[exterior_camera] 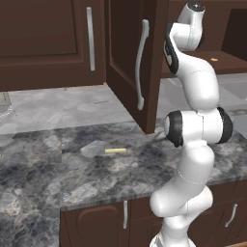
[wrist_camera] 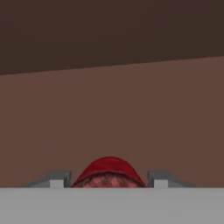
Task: Pick the jam and jam from the counter and place them in the cabinets closest to them.
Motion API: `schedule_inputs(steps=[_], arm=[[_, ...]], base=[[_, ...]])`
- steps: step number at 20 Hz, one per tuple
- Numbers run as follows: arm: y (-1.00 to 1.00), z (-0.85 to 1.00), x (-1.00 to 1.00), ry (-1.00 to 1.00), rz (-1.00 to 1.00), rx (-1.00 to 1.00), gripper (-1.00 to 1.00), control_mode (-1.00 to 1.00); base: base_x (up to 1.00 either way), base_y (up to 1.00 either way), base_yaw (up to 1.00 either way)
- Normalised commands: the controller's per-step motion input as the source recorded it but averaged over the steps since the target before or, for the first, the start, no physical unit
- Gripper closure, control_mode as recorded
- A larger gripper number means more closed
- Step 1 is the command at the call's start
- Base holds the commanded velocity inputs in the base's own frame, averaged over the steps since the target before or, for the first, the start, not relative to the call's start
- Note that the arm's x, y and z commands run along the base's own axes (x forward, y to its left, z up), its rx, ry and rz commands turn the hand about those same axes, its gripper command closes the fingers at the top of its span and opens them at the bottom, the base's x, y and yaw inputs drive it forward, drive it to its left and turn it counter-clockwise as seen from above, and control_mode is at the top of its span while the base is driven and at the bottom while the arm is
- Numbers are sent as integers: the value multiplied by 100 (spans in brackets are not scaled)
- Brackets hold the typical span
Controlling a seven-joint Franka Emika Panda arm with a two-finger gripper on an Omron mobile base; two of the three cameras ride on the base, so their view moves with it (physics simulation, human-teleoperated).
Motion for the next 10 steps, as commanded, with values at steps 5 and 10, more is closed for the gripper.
schedule_inputs(steps=[5, 10], arm=[[-3, 0, 14, -3, 0, 2, -100, -100], [-4, 0, 1, -8, 0, 3, -100, -100]], base=[[0, 0, 0], [0, 0, 0]])
